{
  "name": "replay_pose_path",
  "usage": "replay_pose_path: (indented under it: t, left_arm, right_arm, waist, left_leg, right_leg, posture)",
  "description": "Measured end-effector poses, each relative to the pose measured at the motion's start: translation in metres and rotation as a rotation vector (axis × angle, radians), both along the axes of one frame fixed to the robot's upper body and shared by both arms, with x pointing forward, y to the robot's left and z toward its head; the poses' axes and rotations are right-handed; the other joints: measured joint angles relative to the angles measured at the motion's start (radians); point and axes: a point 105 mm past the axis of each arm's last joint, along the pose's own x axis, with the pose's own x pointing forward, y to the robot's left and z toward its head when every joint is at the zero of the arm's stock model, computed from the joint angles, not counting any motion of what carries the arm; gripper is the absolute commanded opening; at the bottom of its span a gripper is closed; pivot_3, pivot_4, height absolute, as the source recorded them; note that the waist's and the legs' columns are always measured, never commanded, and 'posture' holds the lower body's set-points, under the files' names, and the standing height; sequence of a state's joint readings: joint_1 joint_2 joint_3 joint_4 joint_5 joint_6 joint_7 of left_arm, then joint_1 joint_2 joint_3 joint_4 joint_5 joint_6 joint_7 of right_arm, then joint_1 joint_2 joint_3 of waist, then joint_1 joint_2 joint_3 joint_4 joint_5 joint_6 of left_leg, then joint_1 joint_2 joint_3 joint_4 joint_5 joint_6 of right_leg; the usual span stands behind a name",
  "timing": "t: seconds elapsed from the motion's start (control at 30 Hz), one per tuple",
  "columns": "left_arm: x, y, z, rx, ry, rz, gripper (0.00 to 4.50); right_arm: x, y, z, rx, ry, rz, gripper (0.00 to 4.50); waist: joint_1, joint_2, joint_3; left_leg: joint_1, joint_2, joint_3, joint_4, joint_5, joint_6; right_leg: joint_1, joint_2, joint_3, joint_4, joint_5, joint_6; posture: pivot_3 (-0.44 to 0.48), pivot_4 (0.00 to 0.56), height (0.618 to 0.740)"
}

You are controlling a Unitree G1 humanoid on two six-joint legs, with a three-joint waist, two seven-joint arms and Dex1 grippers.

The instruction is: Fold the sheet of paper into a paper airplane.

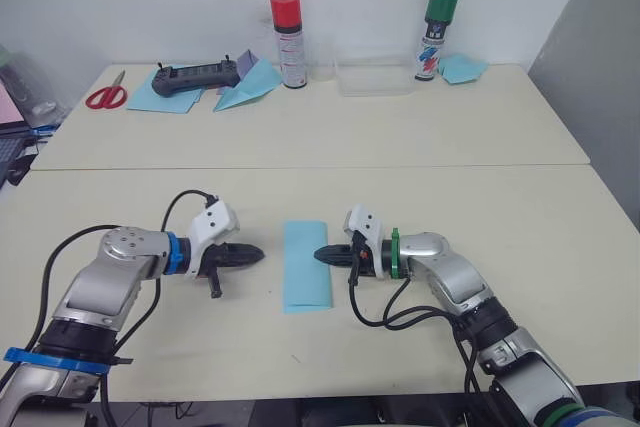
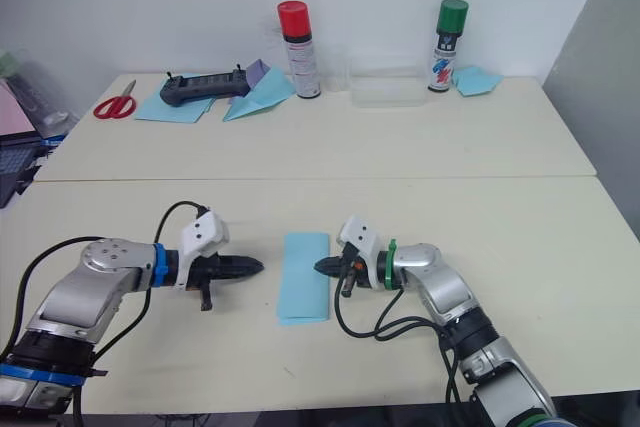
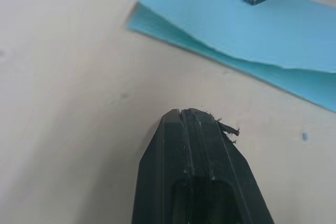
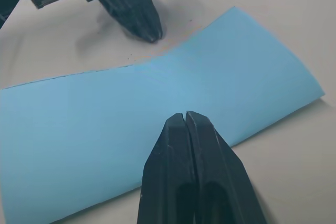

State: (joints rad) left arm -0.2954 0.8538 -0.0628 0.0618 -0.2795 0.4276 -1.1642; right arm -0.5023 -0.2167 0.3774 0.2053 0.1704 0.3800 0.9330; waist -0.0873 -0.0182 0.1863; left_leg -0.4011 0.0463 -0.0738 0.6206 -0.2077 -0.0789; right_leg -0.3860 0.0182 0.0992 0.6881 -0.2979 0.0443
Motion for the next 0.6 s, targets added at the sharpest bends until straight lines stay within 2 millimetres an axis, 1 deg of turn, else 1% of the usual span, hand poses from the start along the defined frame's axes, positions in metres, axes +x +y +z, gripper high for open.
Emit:
replay_pose_path:
  t: [0.17, 0.37, 0.43, 0.6]
  left_arm:
    - [-0.002, -0.017, 0.013, -0.039, -0.037, -0.042, 0.0]
    - [0.006, -0.029, 0.02, -0.071, -0.086, -0.031, 0.0]
    - [0.006, -0.034, 0.017, -0.075, -0.085, -0.037, 0.0]
    - [0.003, -0.055, 0.002, -0.09, -0.053, -0.081, 0.0]
  right_arm:
    - [0.001, 0.001, 0.0, -0.008, -0.019, 0.002, 0.02]
    - [0.003, 0.003, 0.0, -0.024, -0.043, 0.004, 0.02]
    - [0.003, 0.003, 0.0, -0.031, -0.052, 0.005, 0.02]
    - [0.004, 0.004, 0.0, -0.043, -0.063, 0.007, 0.02]
  waist:
    - [0.0, -0.001, 0.0]
    - [0.0, -0.001, 0.0]
    - [0.0, -0.001, 0.0]
    - [0.0, -0.001, 0.0]
  left_leg:
    - [0.0, 0.0, 0.0, 0.0, 0.0, 0.0]
    - [0.0, 0.0, 0.0, 0.0, 0.0, 0.0]
    - [0.0, 0.0, 0.0, 0.0, 0.0, 0.0]
    - [0.0, 0.0, 0.0, 0.0, 0.0, 0.0]
  right_leg:
    - [0.0, 0.0, 0.0, 0.0, 0.0, 0.0]
    - [0.0, 0.0, 0.0, 0.0, 0.0, 0.0]
    - [0.0, 0.0, 0.0, 0.0, 0.0, 0.0]
    - [0.0, 0.0, 0.0, 0.0, 0.0, 0.0]
  posture:
    - [0.0, 0.15, 0.74]
    - [0.0, 0.15, 0.74]
    - [0.0, 0.15, 0.74]
    - [0.0, 0.15, 0.74]
